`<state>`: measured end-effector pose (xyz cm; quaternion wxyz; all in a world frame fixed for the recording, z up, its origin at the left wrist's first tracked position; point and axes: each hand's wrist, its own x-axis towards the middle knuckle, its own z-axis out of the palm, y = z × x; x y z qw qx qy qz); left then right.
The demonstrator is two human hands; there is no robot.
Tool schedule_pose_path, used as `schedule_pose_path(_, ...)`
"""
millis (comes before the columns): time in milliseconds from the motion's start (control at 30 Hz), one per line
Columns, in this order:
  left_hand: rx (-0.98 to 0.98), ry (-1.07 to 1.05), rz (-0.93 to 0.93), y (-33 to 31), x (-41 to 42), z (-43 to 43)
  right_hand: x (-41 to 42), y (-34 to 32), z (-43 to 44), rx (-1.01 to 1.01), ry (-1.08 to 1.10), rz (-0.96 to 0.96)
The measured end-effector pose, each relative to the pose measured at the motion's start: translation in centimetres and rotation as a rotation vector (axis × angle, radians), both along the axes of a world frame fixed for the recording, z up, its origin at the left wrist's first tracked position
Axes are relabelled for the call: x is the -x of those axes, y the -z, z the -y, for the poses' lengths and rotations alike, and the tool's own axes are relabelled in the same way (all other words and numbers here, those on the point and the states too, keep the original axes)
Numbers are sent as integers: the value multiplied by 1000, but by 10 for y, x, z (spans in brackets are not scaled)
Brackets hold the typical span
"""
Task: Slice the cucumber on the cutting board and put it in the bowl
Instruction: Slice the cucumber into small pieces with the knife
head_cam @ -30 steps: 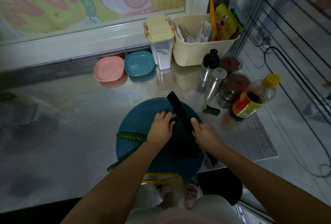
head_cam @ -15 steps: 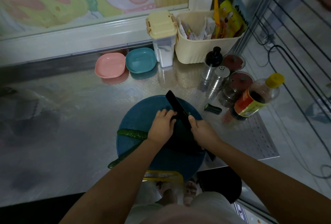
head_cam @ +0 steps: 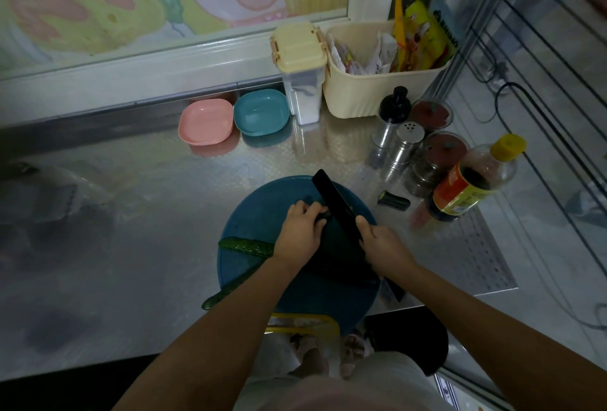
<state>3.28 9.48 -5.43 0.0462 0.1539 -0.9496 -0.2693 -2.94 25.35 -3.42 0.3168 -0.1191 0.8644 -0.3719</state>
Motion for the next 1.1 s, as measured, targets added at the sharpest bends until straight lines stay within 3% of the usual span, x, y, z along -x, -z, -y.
schedule_pose_path(433,30,5,-27,2,0,0,-6,-3,2,70,33,59)
schedule_pose_path(733,10,1,-60,4,0,0,-4,-1,23,-57,-73,-54)
schedule_pose_path(1100,-31,-98,-24,2,2,-6,-3,-3,15,-58,-57,-58)
